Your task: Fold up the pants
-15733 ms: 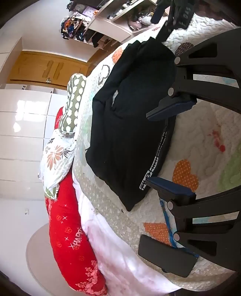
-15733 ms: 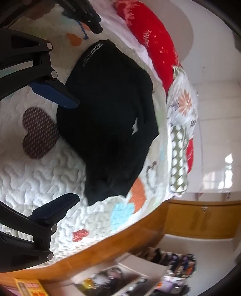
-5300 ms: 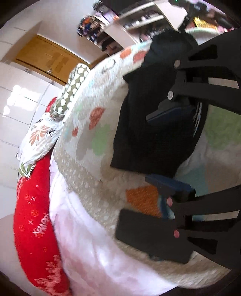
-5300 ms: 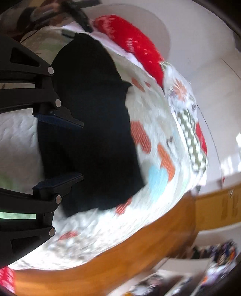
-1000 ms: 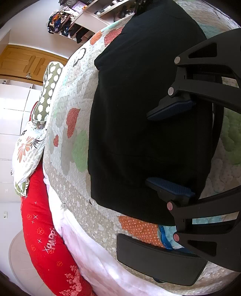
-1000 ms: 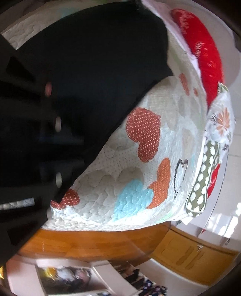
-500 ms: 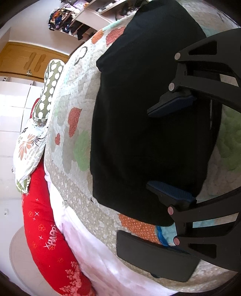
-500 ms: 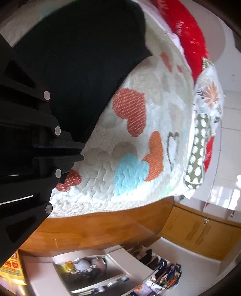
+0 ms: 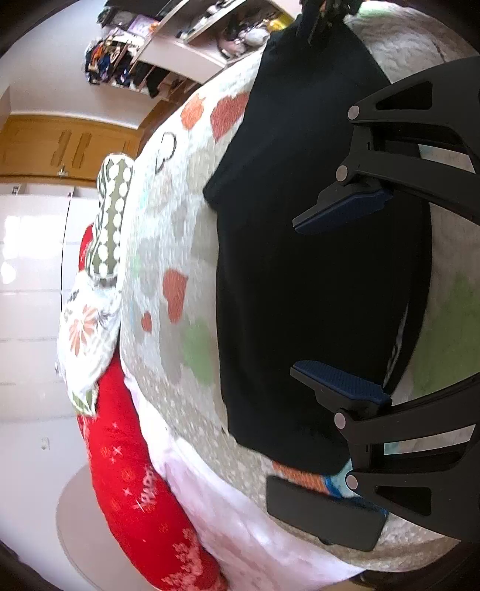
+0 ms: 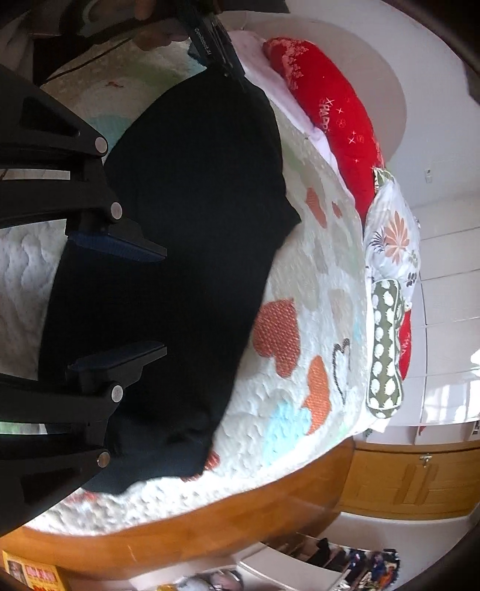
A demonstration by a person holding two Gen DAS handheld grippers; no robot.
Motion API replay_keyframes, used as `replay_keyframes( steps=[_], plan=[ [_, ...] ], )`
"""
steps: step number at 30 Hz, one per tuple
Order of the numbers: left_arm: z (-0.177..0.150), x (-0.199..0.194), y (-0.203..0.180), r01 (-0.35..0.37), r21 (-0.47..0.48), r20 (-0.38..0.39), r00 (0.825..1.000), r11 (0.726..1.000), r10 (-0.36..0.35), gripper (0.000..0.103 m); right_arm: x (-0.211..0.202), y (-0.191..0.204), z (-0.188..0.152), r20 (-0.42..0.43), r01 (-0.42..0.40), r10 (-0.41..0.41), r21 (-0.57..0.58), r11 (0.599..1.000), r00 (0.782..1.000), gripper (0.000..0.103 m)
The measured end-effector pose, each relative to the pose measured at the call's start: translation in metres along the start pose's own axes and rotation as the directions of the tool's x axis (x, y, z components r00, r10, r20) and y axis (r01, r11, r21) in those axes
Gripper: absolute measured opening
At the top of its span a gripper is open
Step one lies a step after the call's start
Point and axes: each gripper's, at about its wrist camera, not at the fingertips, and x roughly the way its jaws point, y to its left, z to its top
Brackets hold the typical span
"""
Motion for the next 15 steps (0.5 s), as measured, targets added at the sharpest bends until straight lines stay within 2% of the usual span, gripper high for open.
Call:
replay_keyframes(
  steps=[2, 7, 11, 15],
  plan=[
    [0.0, 0.0, -0.011, 0.007, 0.022, 0.002, 1.0, 1.0, -0.007, 0.071, 0.002, -0.002, -0.004, -0.005, 0.009, -0.009, 0.01, 1.0, 1.0, 0.043],
    [0.002, 0.006, -0.039, 0.048, 0.061, -0.011, 0.999, 0.997, -0.048, 0.071, -0.001, -0.032, -0.018, -0.045, 0.1, -0.097, 0.061, 0.993, 0.994, 0.043],
    [0.004, 0.011, -0.066, 0.098, 0.092, -0.028, 0.995, 0.991, -0.095, 0.071, -0.01, -0.052, -0.027, -0.043, 0.062, -0.057, 0.117, 0.991, 0.997, 0.043],
    [0.008, 0.017, -0.091, 0.133, 0.122, -0.043, 0.991, 0.983, -0.129, 0.071, -0.02, -0.054, -0.029, -0.023, 0.068, -0.065, 0.123, 0.99, 0.998, 0.043]
  ],
)
